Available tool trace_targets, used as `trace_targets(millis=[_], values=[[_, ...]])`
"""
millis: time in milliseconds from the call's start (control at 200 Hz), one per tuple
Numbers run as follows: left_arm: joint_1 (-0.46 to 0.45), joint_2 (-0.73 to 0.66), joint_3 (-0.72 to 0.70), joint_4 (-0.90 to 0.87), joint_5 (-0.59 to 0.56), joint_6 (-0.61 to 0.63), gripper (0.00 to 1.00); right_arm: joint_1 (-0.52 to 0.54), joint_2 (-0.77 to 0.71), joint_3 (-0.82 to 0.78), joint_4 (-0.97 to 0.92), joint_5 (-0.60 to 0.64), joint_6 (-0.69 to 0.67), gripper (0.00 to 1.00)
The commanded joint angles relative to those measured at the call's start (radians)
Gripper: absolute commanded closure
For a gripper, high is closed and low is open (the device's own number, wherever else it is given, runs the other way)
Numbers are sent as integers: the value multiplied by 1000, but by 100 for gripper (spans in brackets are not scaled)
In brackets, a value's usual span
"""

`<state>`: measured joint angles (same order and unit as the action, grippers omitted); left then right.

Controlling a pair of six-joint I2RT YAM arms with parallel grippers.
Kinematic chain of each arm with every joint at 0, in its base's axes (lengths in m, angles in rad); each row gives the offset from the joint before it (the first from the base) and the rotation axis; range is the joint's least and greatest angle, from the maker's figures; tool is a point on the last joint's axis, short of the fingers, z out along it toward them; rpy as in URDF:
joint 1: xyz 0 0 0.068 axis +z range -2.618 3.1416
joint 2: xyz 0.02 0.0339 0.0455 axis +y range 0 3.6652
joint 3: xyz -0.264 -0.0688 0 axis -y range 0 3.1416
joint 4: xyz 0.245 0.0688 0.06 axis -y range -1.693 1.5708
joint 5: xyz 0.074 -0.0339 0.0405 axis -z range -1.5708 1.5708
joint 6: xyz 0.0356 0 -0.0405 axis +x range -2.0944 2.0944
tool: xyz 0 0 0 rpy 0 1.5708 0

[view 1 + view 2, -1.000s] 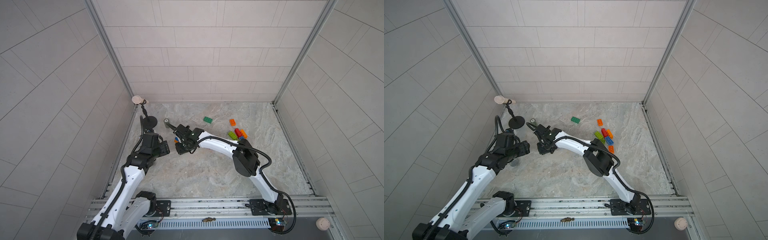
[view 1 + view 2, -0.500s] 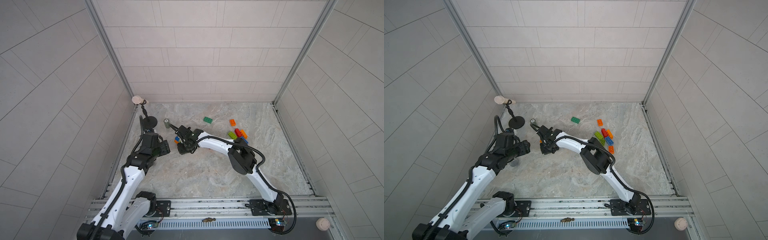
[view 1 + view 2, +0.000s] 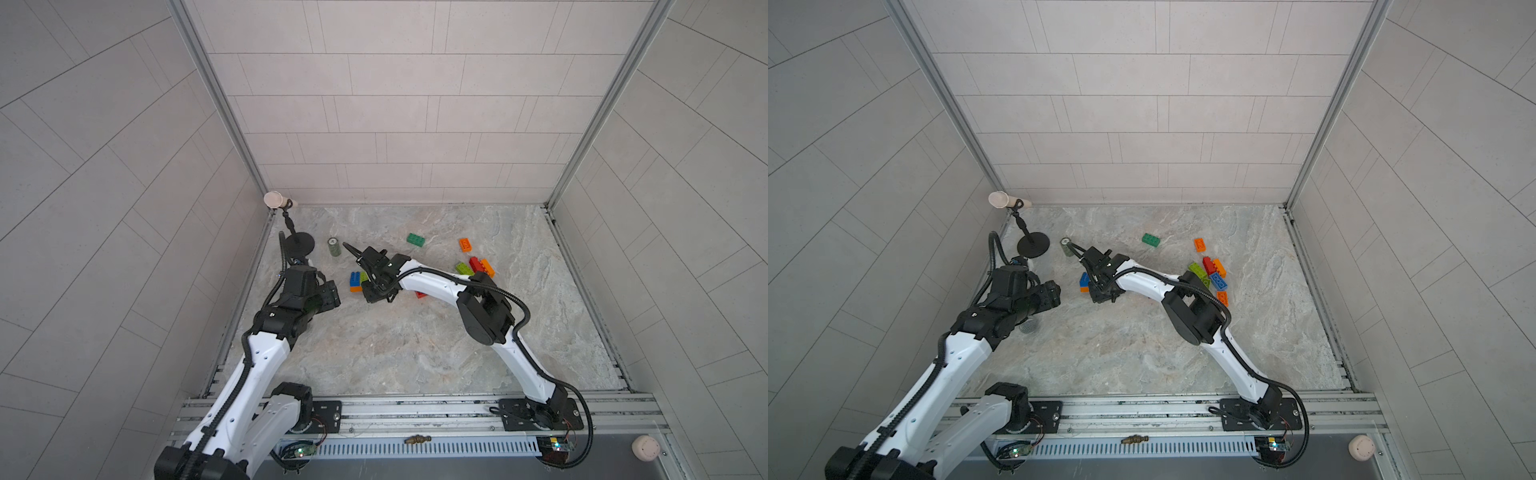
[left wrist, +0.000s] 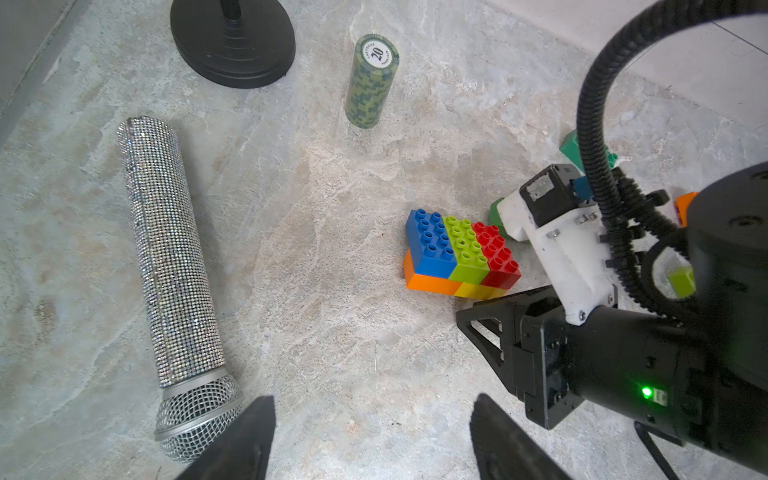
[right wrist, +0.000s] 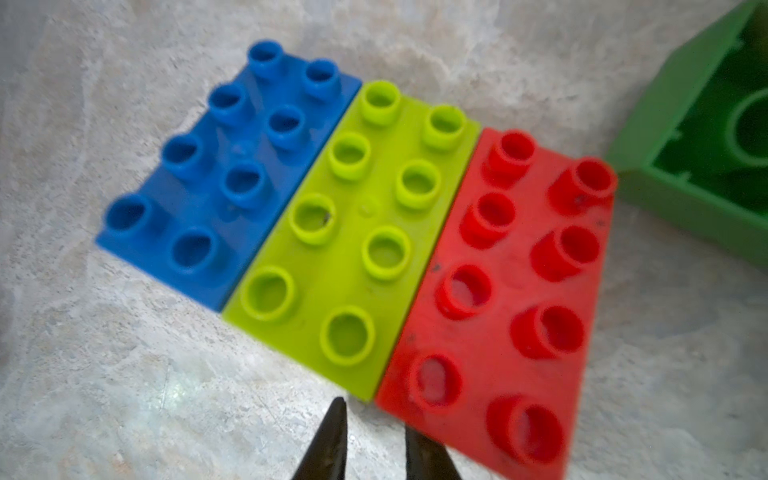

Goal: Assemble a rectangle with lego
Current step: Adjust the lego brick at the center of the board.

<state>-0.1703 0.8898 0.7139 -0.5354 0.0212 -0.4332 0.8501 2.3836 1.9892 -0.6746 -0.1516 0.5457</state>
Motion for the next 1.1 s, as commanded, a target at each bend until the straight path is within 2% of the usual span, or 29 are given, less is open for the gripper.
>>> trace_targets(millis=[0, 165, 295, 465, 661, 1096], values=[[4, -18, -8, 1, -8, -2, 21, 14, -47, -35, -123, 32, -64, 71], [4, -8, -24, 23, -9, -7, 21, 40, -146, -54, -139, 3, -73, 66], [5, 4, -24, 32, -26, -21, 21, 40, -147, 18, -135, 1, -60, 62], [7, 6, -9, -23, -112, -46, 21, 36, -41, 238, -192, 48, -58, 58], [14, -12, -12, -35, -116, -50, 21, 20, 99, 433, -243, 78, -53, 58], [15, -10, -22, -14, -86, -49, 21, -5, 164, 448, -189, 19, -50, 57]])
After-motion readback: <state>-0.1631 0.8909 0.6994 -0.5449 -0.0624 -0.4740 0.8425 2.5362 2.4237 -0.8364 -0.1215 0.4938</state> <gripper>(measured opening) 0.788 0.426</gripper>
